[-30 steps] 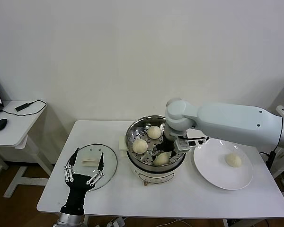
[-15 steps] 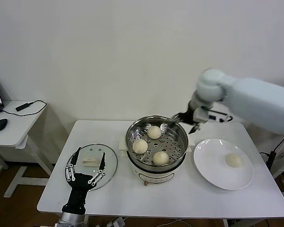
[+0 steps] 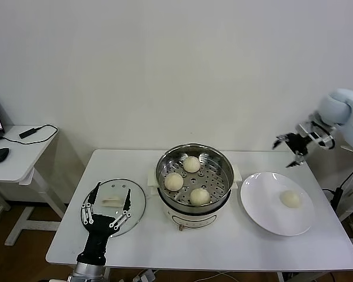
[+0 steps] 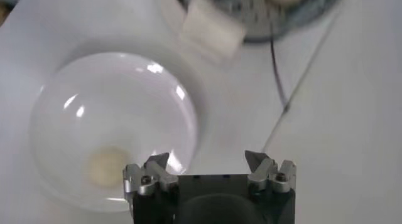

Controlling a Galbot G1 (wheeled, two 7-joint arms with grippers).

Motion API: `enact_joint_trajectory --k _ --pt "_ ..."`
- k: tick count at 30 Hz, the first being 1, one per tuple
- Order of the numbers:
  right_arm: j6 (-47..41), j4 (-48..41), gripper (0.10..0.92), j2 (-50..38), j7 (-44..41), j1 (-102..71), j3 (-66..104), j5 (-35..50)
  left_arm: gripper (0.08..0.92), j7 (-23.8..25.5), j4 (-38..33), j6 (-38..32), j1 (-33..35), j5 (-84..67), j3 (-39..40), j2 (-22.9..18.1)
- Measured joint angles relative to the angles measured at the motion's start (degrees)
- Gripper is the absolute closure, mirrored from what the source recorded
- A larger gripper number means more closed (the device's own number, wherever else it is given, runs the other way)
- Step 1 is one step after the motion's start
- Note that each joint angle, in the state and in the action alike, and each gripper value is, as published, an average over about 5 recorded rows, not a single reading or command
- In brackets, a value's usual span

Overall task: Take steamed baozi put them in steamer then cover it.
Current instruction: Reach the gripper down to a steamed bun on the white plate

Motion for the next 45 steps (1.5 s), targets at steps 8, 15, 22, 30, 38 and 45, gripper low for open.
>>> enact_joint_trajectory --k 8,15,22,30,38,45 --pt "-1.8 -5.8 0.203 -0.2 1.7 -8.3 3.4 -0.3 0.177 -0.1 0.1 0.2 0.1 0.2 0.3 -0.1" --pt "-2.3 -9.6 0.203 1.3 3.7 -13.5 5.6 -1.2 0.177 -0.1 0.0 0.2 0.5 0.2 0.0 -0.2" --pt "-2.7 -12.5 0.203 3.3 5.3 -17.0 7.7 -2.7 0.177 -0.1 0.3 0.0 0.6 0.2 -0.2 -0.2" --pt "-3.2 -14.7 0.203 5.1 6.5 -19.3 9.6 -4.2 0.177 -0.1 1.0 0.0 0.5 0.2 -0.1 -0.4" --pt "-3.7 -15.7 0.266 6.0 6.8 -20.0 10.4 -4.8 0.177 0.0 1.7 -0.2 0.1 0.1 -0.2 -0.3" --pt "-4.2 -15.2 0.354 5.6 6.4 -19.7 10.3 -4.7 0.177 0.0 1.9 -0.2 0.1 0.0 -0.3 -0.3"
